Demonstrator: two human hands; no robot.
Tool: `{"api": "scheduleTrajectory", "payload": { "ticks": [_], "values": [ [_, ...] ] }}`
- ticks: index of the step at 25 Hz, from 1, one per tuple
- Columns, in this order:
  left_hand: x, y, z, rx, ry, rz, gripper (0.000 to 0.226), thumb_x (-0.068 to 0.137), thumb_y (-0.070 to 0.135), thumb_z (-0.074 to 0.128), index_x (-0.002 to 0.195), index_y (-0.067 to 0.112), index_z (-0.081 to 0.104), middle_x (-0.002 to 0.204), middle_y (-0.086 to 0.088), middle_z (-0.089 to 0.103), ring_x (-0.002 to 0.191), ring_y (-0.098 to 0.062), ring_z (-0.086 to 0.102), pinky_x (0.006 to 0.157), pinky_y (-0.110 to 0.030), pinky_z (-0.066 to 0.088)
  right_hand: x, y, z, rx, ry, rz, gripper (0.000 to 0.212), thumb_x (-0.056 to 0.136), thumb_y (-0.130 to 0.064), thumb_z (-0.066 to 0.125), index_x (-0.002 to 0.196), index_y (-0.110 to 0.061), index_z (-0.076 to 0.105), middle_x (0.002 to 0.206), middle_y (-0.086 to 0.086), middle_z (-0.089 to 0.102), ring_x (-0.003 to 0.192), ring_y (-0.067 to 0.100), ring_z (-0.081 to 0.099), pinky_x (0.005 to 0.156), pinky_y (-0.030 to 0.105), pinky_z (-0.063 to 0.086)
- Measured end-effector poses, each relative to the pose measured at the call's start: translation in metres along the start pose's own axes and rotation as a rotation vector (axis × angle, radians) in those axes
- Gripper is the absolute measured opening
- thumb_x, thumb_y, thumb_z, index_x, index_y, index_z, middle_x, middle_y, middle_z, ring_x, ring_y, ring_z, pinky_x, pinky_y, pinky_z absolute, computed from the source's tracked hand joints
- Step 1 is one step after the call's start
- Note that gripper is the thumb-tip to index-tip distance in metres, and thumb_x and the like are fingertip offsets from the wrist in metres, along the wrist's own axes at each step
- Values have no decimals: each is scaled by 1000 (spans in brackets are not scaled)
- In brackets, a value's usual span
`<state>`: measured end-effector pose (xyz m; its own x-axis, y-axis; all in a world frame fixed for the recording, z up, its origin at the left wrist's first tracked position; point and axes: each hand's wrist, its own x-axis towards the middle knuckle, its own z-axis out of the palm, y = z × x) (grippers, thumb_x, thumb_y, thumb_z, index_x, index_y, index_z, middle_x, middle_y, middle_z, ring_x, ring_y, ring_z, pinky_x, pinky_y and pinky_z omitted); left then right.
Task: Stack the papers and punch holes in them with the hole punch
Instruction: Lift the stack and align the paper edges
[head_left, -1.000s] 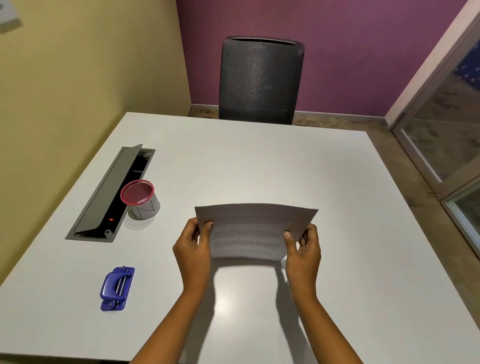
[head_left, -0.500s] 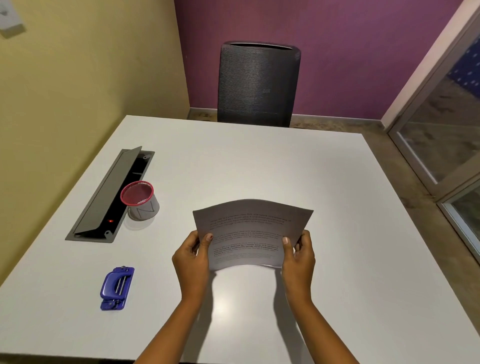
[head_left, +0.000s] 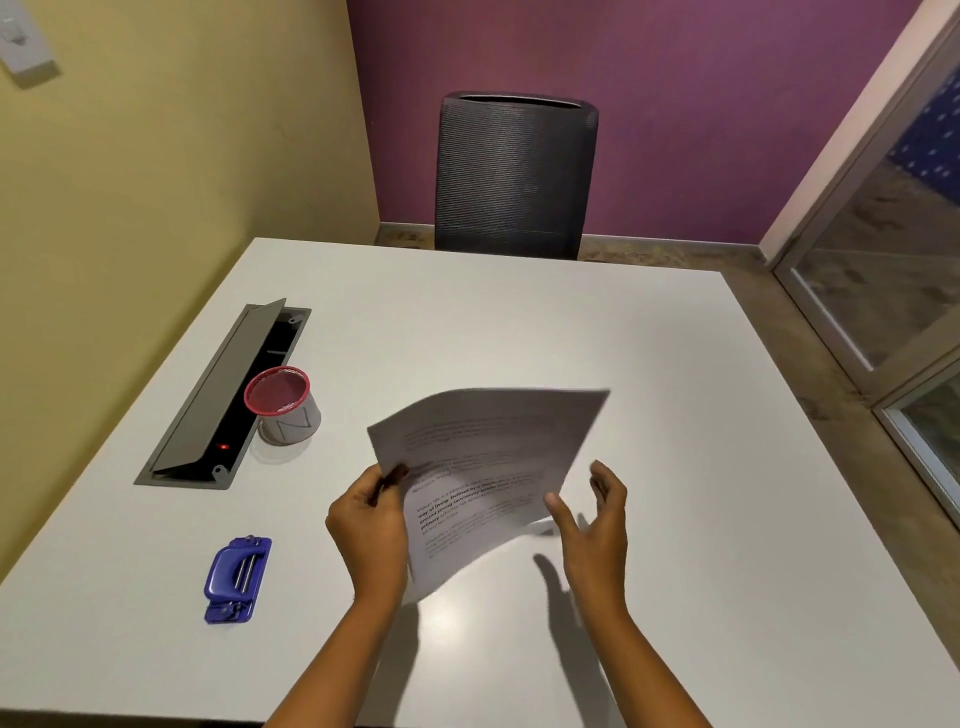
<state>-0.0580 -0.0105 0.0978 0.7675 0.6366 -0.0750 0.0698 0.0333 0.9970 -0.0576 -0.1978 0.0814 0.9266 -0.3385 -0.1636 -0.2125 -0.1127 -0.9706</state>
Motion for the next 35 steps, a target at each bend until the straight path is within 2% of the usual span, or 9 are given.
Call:
{"api": "scheduleTrajectory", "payload": {
  "ticks": [4, 6, 9, 14, 20, 24, 29, 32, 35],
  "values": [
    [10, 11, -1, -118, 145, -100, 14, 89, 8, 62, 85, 20, 68, 78, 4, 69, 69, -10, 62, 62, -15, 49, -9, 5, 0, -23, -51, 260, 82, 85, -25, 69, 149, -22, 18, 157, 4, 25, 141, 27, 31, 103, 36, 36],
    [15, 12, 0, -246, 190, -200, 15, 90, 6, 60, 98, 16, 68, 83, 6, 68, 70, -5, 66, 62, -15, 51, -13, 7, 3, 59, -116, 322, 71, 87, -24, 66, 146, -22, 25, 152, 4, 34, 131, 25, 42, 101, 37, 39],
    [11, 11, 1, -351, 174, -283, 17, 92, 5, 57, 105, 12, 66, 86, 4, 68, 60, 2, 67, 55, -10, 51, -9, 9, 10, 270, -198, 317, 42, 91, -19, 60, 131, -21, 44, 133, 2, 57, 107, 12, 59, 84, 22, 50],
    [9, 2, -6, -409, 8, -304, 20, 95, 6, 53, 111, 11, 63, 96, 2, 70, 76, -2, 70, 64, -12, 54, 2, 7, 11, 227, -31, 157, 23, 95, -11, 54, 109, -29, 62, 108, 0, 72, 97, 14, 69, 82, 27, 56],
    [45, 0, -33, -307, -363, -400, 12, 90, 15, 60, 81, 8, 58, 85, -8, 68, 78, -20, 67, 70, -25, 60, 17, -3, -12, 165, 15, 33, 26, 95, -4, 52, 111, -19, 65, 102, -6, 73, 88, 8, 71, 74, 18, 57],
    [73, 16, -41, -69, -485, -255, 6, 89, 20, 62, 93, 18, 67, 84, 12, 73, 84, -4, 69, 65, -18, 54, 31, -6, -29, 104, 22, 10, 24, 97, -8, 49, 115, -16, 62, 100, -4, 71, 77, 3, 70, 59, 12, 53],
    [90, 20, -32, 194, -667, -85, 15, 93, 19, 58, 105, 19, 67, 92, 13, 75, 87, -1, 68, 71, -13, 51, 46, -8, -35, 60, 84, -32, 22, 96, -9, 48, 111, -17, 64, 99, 0, 71, 90, 20, 68, 71, 28, 55],
    [93, 11, -23, 284, -544, 24, 16, 94, 21, 56, 108, 19, 64, 106, 5, 73, 97, -11, 69, 82, -28, 53, 49, -8, -34, 46, 77, -62, 21, 96, -10, 49, 104, -21, 65, 97, -2, 71, 91, 17, 68, 75, 32, 55],
    [81, 5, -10, 271, -380, 118, 12, 96, 19, 53, 102, 11, 60, 100, 6, 70, 92, -12, 66, 81, -31, 54, 50, -5, -29, 69, 82, -77, 21, 96, -8, 50, 105, -22, 63, 97, -9, 69, 86, -1, 66, 65, 11, 51]
  ]
}}
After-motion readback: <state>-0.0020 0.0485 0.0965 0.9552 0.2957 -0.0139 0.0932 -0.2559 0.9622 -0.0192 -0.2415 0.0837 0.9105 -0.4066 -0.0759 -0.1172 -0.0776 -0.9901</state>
